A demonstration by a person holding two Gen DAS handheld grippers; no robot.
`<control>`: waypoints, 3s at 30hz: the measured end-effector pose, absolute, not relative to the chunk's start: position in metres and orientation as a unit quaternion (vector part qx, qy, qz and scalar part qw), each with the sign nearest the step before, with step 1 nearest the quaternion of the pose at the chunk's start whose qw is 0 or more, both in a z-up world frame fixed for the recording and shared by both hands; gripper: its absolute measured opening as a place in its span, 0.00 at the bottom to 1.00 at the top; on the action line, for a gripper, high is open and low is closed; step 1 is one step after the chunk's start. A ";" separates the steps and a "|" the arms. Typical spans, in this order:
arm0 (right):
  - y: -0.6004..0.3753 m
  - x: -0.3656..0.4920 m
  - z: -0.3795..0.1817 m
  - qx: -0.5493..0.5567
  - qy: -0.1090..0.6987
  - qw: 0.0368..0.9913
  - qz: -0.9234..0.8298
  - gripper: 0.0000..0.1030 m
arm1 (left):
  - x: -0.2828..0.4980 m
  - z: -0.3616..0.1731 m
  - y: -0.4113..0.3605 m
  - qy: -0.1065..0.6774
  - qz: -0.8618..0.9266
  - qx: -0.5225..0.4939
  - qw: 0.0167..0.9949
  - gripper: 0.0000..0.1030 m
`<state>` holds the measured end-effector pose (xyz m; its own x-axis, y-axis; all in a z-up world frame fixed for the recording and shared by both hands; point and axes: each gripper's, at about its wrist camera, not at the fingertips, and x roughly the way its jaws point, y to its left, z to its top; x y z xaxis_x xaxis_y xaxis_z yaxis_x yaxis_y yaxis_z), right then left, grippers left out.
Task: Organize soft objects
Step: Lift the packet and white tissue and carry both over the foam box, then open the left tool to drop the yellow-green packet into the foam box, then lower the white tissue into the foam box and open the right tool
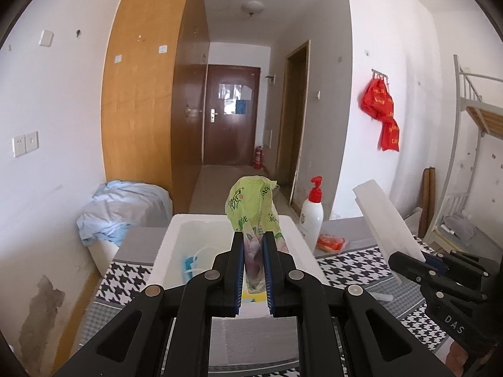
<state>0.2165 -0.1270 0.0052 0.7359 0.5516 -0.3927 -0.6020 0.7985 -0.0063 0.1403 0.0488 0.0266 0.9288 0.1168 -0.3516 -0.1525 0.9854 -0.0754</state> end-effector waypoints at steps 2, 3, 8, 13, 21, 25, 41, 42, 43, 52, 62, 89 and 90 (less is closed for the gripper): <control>-0.124 0.217 0.005 -0.068 0.189 0.928 0.312 0.16 | 0.142 0.026 0.050 0.178 0.072 -0.050 0.980 0.12; -0.122 0.217 0.006 -0.069 0.189 0.928 0.314 0.16 | 0.142 0.026 0.051 0.179 0.073 -0.050 0.980 0.12; -0.116 0.217 0.006 -0.072 0.186 0.927 0.318 0.16 | 0.150 0.024 0.054 0.189 0.080 -0.050 0.977 0.12; -0.112 0.220 0.004 -0.073 0.190 0.926 0.317 0.16 | 0.157 0.018 0.058 0.202 0.082 -0.050 0.975 0.12; -0.111 0.224 0.002 -0.073 0.194 0.928 0.308 0.16 | 0.174 0.008 0.060 0.222 0.081 -0.050 0.970 0.12; -0.110 0.224 0.002 -0.075 0.195 0.930 0.302 0.16 | 0.180 0.003 0.065 0.233 0.085 -0.053 0.967 0.15; -0.095 0.216 0.008 -0.081 0.189 0.928 0.311 0.16 | 0.145 0.017 0.088 0.179 0.128 -0.064 0.973 0.99; -0.094 0.216 0.008 -0.081 0.188 0.928 0.311 0.16 | 0.144 0.018 0.088 0.178 0.127 -0.062 0.974 0.99; -0.095 0.215 0.008 -0.080 0.188 0.928 0.312 0.16 | 0.141 0.018 0.089 0.176 0.126 -0.061 0.974 0.99; -0.082 0.212 0.012 -0.086 0.181 0.925 0.322 0.16 | 0.125 0.018 0.103 0.169 0.141 -0.067 0.973 0.99; -0.068 0.213 0.013 -0.090 0.181 0.923 0.327 0.16 | 0.109 0.016 0.115 0.160 0.154 -0.063 0.973 0.99; -0.031 0.226 0.011 -0.100 0.198 0.911 0.347 0.16 | 0.097 0.007 0.130 0.168 0.170 -0.066 0.969 0.99; -0.029 0.226 0.011 -0.100 0.199 0.911 0.348 0.16 | 0.096 0.007 0.131 0.168 0.171 -0.065 0.969 0.99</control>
<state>0.2261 -0.0290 0.0109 0.6784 0.5946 -0.4315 -0.6741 0.7373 -0.0438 0.0965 0.1310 0.0070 0.8847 0.3095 -0.3485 -0.3536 0.9328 -0.0691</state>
